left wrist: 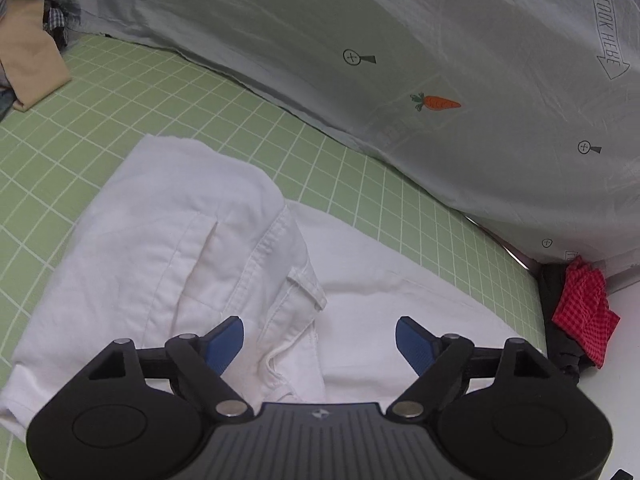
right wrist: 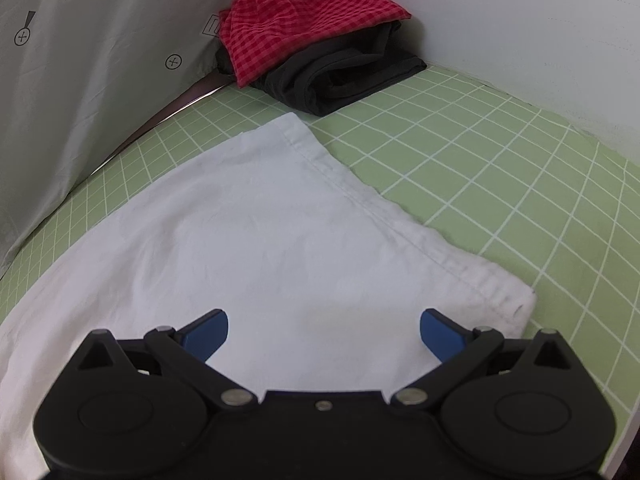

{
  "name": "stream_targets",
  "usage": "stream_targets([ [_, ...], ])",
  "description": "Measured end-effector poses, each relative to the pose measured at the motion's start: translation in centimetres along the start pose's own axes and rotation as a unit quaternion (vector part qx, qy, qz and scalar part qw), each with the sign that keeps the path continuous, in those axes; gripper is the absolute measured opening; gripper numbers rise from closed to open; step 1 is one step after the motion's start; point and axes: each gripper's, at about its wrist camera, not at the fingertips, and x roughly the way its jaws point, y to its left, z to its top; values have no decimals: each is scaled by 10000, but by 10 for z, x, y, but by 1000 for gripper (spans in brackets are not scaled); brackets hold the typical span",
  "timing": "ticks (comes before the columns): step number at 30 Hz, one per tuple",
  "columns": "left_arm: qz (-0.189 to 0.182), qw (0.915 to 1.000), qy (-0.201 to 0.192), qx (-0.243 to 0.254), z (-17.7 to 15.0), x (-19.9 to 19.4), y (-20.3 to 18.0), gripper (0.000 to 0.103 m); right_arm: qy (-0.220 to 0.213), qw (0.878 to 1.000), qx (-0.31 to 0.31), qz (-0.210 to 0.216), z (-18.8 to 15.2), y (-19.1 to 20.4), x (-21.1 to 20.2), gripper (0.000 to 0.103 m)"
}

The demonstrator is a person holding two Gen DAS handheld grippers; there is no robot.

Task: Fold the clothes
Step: 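Grasp the trouser leg with the right gripper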

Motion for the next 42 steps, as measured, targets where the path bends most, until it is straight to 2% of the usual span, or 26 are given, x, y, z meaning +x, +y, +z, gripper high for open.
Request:
stream_targets([
  [2, 363, 9989, -169, 223, 7, -7, 4, 84, -30, 10000, -46, -73, 2, -1, 0, 103],
  [5, 882, 9957, -226, 153, 14, -12, 20, 84, -51, 9999, -54, -151, 5, -2, -1, 103],
  [9, 1473, 9891, -86, -35, 12, -7, 45, 84, -112, 9999, -20, -77, 9, -2, -1, 103],
  [11, 1678, 9857, 140, -50, 5, 1, 57, 84, -112, 9997, -197, -71, 10, 0, 2, 103],
  [13, 1734, 9835, 415, -304, -5, 13, 68, 85, -134, 9993, -332, -66, 12, 1, 7, 103],
  [15, 1680, 9837, 398, -504, -12, 18, 72, 89, -156, 9988, -465, -62, 15, 2, 11, 103],
  [24, 2437, 9683, 534, -78, -14, 45, 50, 98, -256, 9940, -1061, -41, 25, 7, 32, 103],
  [26, 2508, 9664, 562, -80, -14, 48, 50, 100, -245, 9943, -1035, -76, 28, 3, 39, 103],
  [31, 2552, 9643, 661, -251, -11, 53, 54, 103, -220, 9958, -885, -31, 34, -10, 54, 103],
  [42, 2732, 9581, 745, -433, -7, 59, 53, 103, -167, 9917, -1269, 123, 25, -4, 55, 102],
])
